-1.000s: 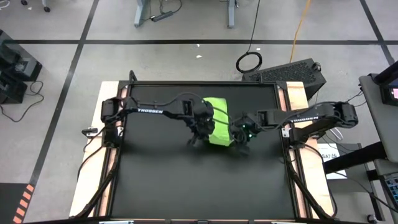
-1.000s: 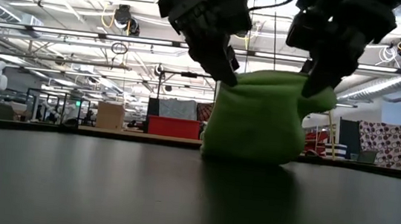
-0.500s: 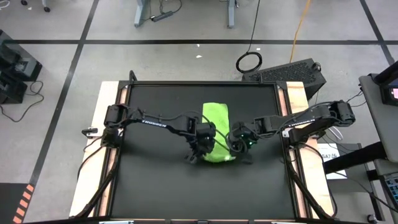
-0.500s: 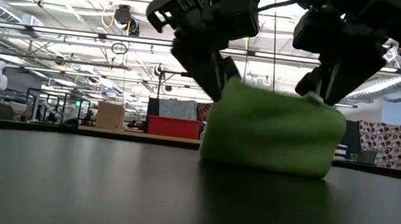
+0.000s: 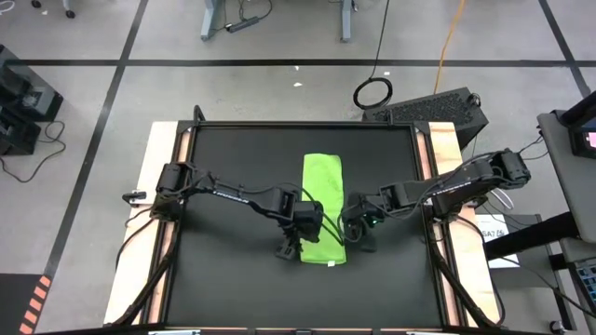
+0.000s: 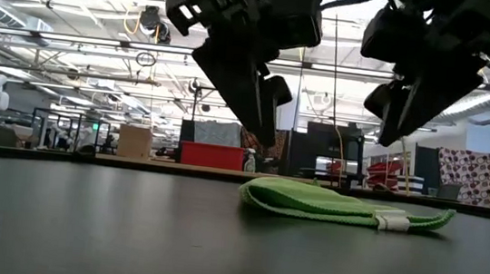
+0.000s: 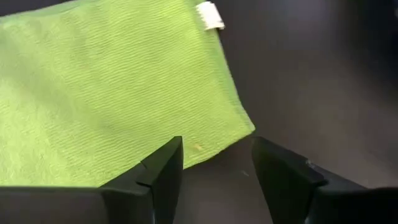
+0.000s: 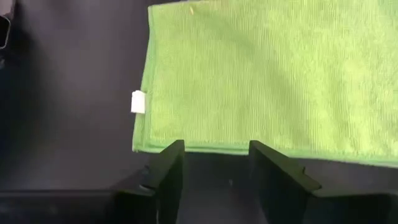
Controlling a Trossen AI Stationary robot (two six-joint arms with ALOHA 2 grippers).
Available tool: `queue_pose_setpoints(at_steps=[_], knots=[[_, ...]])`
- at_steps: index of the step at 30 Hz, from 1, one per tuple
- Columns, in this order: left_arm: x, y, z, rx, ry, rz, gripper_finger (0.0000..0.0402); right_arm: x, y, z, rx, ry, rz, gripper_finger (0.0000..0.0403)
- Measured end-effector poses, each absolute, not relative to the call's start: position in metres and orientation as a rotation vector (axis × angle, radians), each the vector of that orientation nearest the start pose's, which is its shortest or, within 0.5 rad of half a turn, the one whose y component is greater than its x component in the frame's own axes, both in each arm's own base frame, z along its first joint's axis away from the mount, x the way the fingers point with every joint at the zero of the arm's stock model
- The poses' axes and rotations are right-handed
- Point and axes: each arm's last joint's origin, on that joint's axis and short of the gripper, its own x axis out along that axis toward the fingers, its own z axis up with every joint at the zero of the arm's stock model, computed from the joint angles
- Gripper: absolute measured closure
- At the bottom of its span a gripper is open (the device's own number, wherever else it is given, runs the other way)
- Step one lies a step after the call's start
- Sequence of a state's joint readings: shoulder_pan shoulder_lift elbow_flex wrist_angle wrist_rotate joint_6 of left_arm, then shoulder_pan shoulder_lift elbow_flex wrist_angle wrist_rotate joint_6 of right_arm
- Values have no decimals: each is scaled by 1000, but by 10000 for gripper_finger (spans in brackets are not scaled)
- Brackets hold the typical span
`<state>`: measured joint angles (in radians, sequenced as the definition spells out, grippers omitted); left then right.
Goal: Roll towel into tight, uniform cylinder
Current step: Roll the green towel
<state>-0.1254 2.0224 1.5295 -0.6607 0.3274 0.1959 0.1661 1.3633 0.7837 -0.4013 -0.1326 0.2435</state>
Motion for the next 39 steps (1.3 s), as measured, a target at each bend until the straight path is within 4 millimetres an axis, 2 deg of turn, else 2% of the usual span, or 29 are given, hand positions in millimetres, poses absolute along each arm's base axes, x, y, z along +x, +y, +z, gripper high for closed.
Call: queue_pose_setpoints(at_steps=[5,10,15,20,27,39], knots=[[420,-62,176,32,1130,-490,216,266,52,191,229,959,183,262],[423,-68,159,-45,1166,-521,219,275,72,173,240,994,296,280],[425,-82,158,-36,1127,-556,220,273,96,159,197,1032,350,297],[426,-91,159,-15,1096,-569,220,271,111,148,128,1051,311,315],[426,-92,159,12,1100,-533,220,272,116,137,103,1054,187,324],[426,-92,159,17,1103,-520,220,272,122,132,122,1061,190,323]])
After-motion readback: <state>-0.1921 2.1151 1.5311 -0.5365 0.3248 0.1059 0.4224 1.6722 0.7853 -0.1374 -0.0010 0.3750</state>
